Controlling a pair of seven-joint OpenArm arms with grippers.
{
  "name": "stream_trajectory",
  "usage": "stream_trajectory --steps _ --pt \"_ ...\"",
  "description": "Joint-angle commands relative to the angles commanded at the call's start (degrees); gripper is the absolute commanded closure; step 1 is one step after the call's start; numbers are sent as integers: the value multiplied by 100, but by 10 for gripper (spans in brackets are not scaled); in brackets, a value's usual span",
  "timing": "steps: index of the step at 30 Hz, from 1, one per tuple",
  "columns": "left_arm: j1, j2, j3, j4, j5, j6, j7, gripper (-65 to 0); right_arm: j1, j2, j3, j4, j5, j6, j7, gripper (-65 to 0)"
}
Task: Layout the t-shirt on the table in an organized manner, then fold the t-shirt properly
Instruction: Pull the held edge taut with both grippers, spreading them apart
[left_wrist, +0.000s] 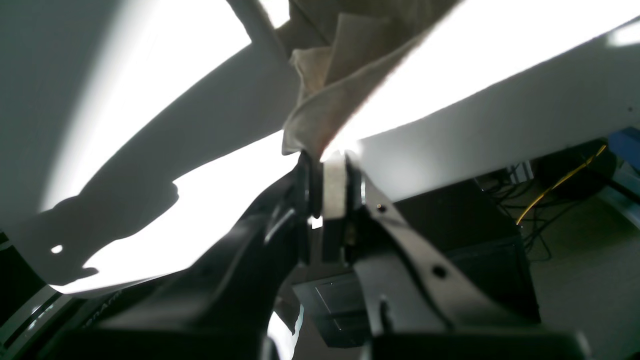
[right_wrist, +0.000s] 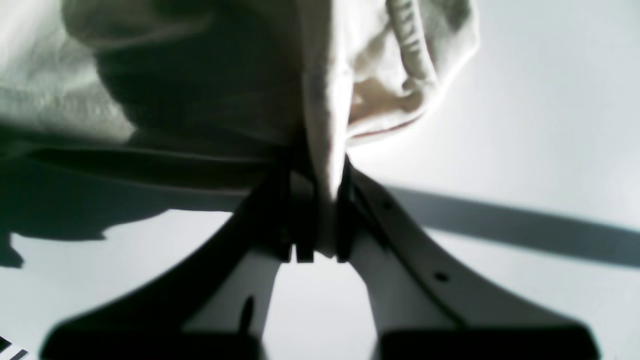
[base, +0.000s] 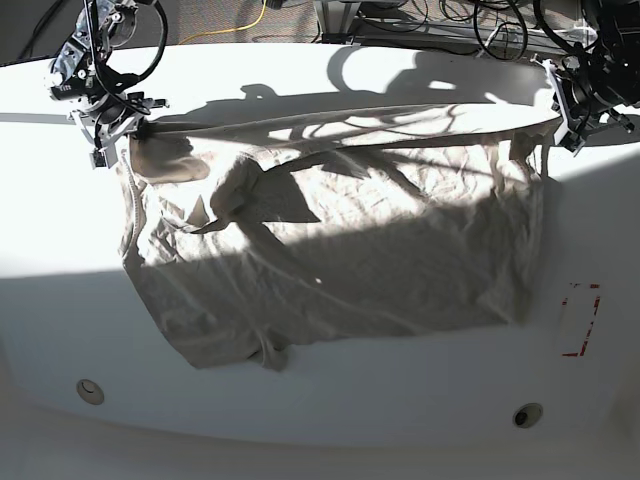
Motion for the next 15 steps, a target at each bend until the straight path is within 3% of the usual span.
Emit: stream_trajectory --steps 7,15 --pt "-167 -580 -18 0 -730 0 0 -3 0 0 0 149 -9 0 -9 -36" --pt "-897 -607 53 -18 -800 0 0 -3 132 -9 0 132 -18 0 -9 -36"
